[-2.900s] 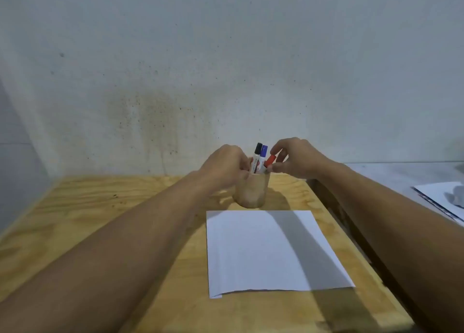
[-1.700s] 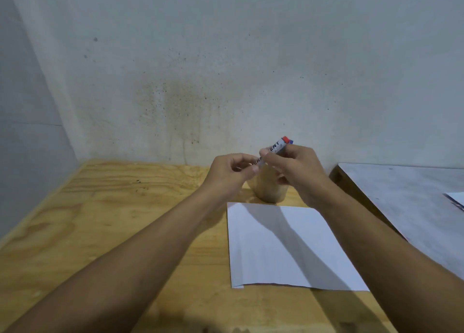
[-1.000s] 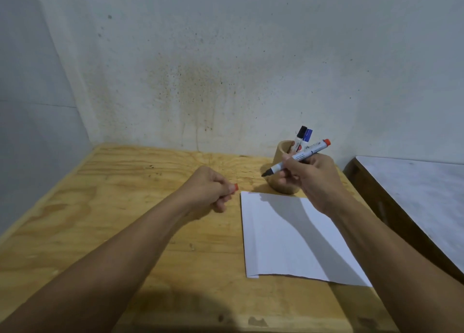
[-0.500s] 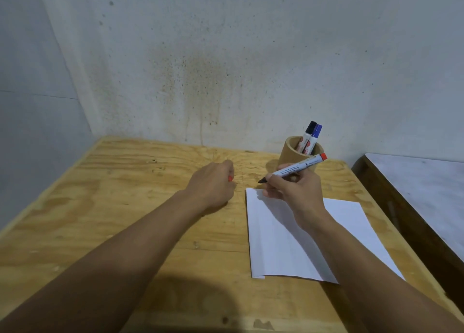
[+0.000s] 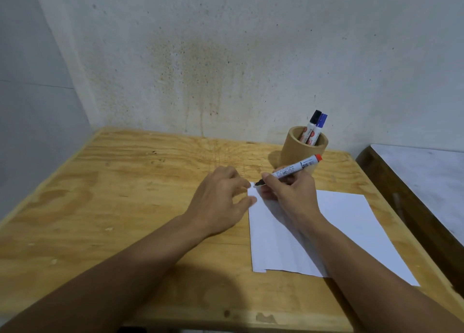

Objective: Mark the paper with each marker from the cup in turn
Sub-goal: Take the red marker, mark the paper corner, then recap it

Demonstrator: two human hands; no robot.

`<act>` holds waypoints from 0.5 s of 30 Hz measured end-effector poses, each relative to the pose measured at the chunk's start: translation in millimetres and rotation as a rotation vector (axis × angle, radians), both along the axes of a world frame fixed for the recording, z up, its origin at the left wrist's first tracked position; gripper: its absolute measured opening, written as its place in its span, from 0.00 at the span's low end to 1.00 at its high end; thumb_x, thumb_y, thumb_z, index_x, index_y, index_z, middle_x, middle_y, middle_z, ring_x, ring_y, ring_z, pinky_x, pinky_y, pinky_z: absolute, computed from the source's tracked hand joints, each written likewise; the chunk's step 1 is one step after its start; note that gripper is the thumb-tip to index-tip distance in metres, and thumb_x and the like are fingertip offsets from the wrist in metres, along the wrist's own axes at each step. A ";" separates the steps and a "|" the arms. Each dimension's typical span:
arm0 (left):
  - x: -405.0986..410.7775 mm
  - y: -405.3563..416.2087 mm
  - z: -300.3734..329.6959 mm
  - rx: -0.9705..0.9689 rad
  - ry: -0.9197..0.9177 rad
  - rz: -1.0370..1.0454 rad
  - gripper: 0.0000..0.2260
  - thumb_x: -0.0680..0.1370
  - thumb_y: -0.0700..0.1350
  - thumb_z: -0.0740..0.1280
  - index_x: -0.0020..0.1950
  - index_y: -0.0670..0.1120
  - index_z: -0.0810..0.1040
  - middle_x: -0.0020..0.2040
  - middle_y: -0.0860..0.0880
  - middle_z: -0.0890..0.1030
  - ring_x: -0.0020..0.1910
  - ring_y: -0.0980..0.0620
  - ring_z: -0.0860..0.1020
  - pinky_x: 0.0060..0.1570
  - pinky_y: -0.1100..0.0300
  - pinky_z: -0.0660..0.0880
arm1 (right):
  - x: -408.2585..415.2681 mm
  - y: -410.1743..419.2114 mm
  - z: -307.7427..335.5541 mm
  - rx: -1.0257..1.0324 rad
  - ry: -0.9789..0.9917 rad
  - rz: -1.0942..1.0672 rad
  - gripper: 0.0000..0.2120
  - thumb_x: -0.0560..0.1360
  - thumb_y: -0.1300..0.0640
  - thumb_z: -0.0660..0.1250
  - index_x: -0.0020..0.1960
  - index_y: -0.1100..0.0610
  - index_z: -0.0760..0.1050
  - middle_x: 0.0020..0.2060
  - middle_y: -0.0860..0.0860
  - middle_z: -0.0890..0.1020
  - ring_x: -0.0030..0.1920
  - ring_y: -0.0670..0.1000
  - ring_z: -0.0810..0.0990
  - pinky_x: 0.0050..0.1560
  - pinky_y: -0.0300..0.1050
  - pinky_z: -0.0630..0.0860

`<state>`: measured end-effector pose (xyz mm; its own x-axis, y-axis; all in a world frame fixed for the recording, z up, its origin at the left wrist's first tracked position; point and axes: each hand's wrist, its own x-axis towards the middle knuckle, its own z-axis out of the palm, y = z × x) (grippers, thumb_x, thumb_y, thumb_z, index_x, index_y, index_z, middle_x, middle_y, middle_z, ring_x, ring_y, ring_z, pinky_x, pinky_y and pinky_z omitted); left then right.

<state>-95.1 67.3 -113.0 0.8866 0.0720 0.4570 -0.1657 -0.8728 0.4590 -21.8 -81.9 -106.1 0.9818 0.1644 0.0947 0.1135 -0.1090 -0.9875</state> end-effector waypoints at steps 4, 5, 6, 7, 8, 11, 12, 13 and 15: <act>1.2 -0.1 -5.4 0.021 0.081 -0.029 0.17 0.70 0.56 0.71 0.53 0.48 0.83 0.46 0.51 0.77 0.49 0.52 0.70 0.55 0.50 0.70 | -1.3 2.9 12.0 0.147 0.110 0.083 0.13 0.75 0.70 0.69 0.53 0.77 0.69 0.38 0.71 0.75 0.31 0.55 0.79 0.30 0.42 0.79; 0.9 -0.1 -5.3 0.008 0.085 -0.028 0.17 0.70 0.56 0.71 0.54 0.48 0.83 0.46 0.51 0.76 0.49 0.52 0.69 0.55 0.51 0.70 | -1.4 3.9 14.9 0.161 0.117 0.113 0.12 0.75 0.71 0.68 0.52 0.77 0.68 0.38 0.68 0.74 0.31 0.54 0.77 0.28 0.40 0.77; 1.0 0.2 -5.7 0.000 0.084 -0.029 0.17 0.70 0.56 0.71 0.55 0.49 0.83 0.46 0.52 0.76 0.50 0.52 0.69 0.55 0.51 0.70 | -0.8 5.1 17.3 0.155 0.109 0.135 0.10 0.74 0.73 0.68 0.50 0.76 0.69 0.38 0.67 0.73 0.32 0.55 0.77 0.27 0.39 0.76; 0.7 0.5 -6.0 -0.001 0.083 -0.029 0.17 0.70 0.56 0.71 0.55 0.49 0.83 0.46 0.52 0.75 0.50 0.52 0.69 0.55 0.52 0.70 | 1.0 6.8 18.3 0.136 0.095 0.144 0.08 0.74 0.73 0.68 0.50 0.75 0.71 0.37 0.69 0.73 0.33 0.56 0.77 0.27 0.39 0.77; 0.5 0.3 -6.1 0.000 0.084 -0.030 0.17 0.71 0.57 0.70 0.55 0.49 0.82 0.46 0.53 0.75 0.50 0.52 0.69 0.56 0.52 0.69 | 2.3 8.5 19.1 0.110 0.072 0.143 0.07 0.73 0.73 0.68 0.49 0.74 0.73 0.37 0.69 0.73 0.33 0.54 0.79 0.28 0.38 0.77; -0.1 0.2 -6.6 -0.002 0.092 -0.026 0.18 0.71 0.58 0.70 0.55 0.50 0.82 0.46 0.55 0.73 0.50 0.53 0.69 0.58 0.52 0.69 | 8.0 12.0 11.5 0.027 -0.006 0.129 0.04 0.71 0.72 0.71 0.45 0.71 0.76 0.35 0.62 0.78 0.34 0.48 0.81 0.34 0.40 0.78; 0.0 0.1 -6.9 -0.003 0.094 -0.024 0.18 0.71 0.58 0.70 0.56 0.50 0.82 0.47 0.55 0.73 0.50 0.53 0.69 0.58 0.52 0.69 | 10.0 12.0 7.3 -0.015 -0.033 0.120 0.05 0.71 0.71 0.72 0.43 0.70 0.76 0.35 0.61 0.79 0.36 0.50 0.81 0.36 0.42 0.78; 0.1 0.2 -7.1 -0.002 0.095 -0.022 0.18 0.71 0.58 0.69 0.56 0.51 0.82 0.47 0.54 0.74 0.51 0.53 0.69 0.58 0.52 0.69 | 11.5 11.8 3.4 -0.042 -0.059 0.111 0.05 0.70 0.70 0.72 0.42 0.70 0.77 0.36 0.61 0.80 0.37 0.51 0.81 0.37 0.42 0.78; 0.2 0.1 -7.1 -0.008 0.095 -0.017 0.18 0.71 0.59 0.69 0.56 0.51 0.82 0.48 0.54 0.75 0.51 0.53 0.69 0.57 0.54 0.69 | 12.8 10.6 -1.3 -0.044 -0.092 0.094 0.05 0.71 0.69 0.72 0.43 0.71 0.78 0.36 0.60 0.81 0.38 0.51 0.82 0.38 0.39 0.79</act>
<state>-94.8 67.3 -120.1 0.9269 0.0594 0.3705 -0.1364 -0.8665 0.4802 -9.0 -71.3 -107.4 0.9494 0.2613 0.1743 0.2152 -0.1365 -0.9670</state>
